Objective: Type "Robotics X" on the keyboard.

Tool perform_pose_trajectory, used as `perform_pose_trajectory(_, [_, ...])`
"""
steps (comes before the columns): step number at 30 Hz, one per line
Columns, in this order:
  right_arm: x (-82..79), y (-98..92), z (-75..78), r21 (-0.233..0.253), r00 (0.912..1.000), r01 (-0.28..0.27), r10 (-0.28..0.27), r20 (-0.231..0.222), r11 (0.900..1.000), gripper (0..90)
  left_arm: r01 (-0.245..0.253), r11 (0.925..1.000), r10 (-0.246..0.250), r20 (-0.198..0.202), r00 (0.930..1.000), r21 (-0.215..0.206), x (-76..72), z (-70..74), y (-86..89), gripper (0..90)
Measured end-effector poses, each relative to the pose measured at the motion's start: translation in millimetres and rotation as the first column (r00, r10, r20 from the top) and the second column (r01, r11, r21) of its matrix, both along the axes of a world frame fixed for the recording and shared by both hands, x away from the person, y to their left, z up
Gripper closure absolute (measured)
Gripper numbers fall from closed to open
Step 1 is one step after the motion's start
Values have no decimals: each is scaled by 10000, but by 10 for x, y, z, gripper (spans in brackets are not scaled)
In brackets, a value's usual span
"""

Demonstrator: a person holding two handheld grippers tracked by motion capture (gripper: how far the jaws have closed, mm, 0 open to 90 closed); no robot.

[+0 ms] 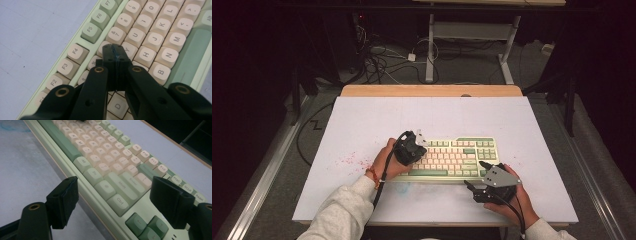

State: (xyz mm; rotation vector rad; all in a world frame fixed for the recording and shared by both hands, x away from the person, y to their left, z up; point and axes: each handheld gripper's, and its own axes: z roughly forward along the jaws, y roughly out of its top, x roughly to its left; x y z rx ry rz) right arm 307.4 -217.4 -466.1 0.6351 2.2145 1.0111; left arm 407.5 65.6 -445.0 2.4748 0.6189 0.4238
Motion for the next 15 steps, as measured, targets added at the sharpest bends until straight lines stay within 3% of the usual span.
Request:
perform_pose_trajectory(3, [3, 1, -5, -56, 10000, 2, -2, -15, 10000, 232, 130, 9998, -129, -131, 9998, 142, -5, -25, -31, 875])
perform_pose_trajectory(6, [2, 2, -9, -86, 10000, -6, 6, -36, 10000, 232, 148, 9995, -150, 61, 9999, 293, -27, -13, -49, 874])
perform_pose_trajectory(15, [-3, -2, 8, -18, 10000, 12, -12, -7, 10000, 232, 86, 9996, -74, 470, 9989, -255, -83, 87, 16, 847])
